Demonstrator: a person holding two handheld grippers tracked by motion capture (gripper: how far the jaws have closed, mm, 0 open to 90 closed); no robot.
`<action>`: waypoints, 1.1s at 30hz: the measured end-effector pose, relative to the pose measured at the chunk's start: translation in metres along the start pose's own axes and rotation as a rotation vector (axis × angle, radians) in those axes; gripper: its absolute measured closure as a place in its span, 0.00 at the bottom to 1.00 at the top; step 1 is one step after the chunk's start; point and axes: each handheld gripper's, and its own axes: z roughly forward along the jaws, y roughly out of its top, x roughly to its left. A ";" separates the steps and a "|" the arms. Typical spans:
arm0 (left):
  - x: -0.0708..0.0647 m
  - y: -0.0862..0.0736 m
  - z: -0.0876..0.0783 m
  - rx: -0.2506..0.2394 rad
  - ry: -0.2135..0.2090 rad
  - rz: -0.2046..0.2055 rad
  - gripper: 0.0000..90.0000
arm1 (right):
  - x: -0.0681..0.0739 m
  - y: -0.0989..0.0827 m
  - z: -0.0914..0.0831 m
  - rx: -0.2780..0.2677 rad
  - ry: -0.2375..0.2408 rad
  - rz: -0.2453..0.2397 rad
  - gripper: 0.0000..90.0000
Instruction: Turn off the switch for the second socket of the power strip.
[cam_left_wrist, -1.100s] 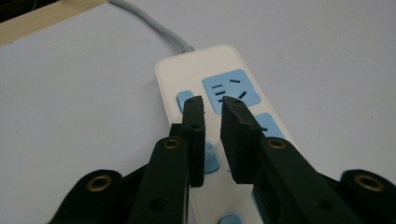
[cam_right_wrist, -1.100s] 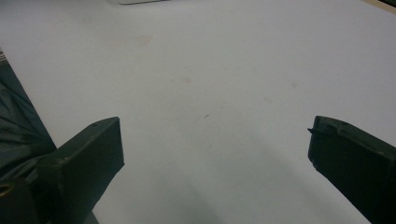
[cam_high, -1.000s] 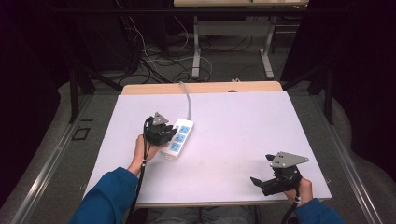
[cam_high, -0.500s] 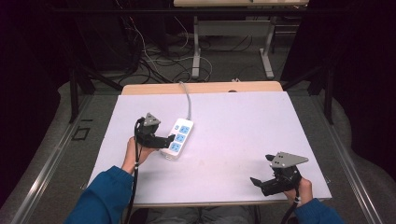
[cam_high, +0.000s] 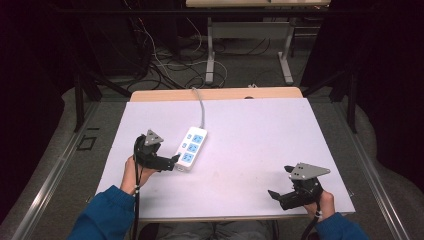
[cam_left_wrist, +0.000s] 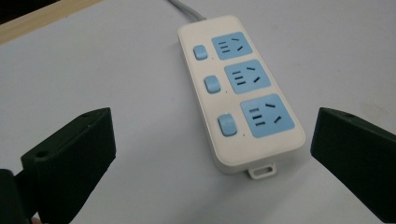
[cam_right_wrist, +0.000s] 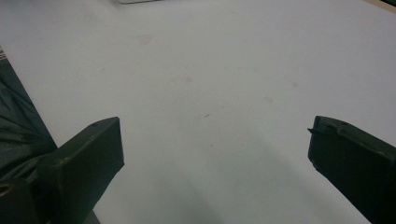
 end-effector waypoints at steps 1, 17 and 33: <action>-0.001 -0.002 -0.002 0.003 0.006 -0.001 0.00 | 0.000 0.000 0.000 -0.003 0.000 0.000 0.03; -0.014 -0.037 -0.035 0.014 0.028 0.046 0.00 | 0.000 0.000 0.000 -0.003 0.002 -0.002 0.03; -0.029 -0.064 -0.058 -0.027 0.033 0.119 0.00 | 0.000 0.000 0.001 -0.006 -0.002 -0.005 0.03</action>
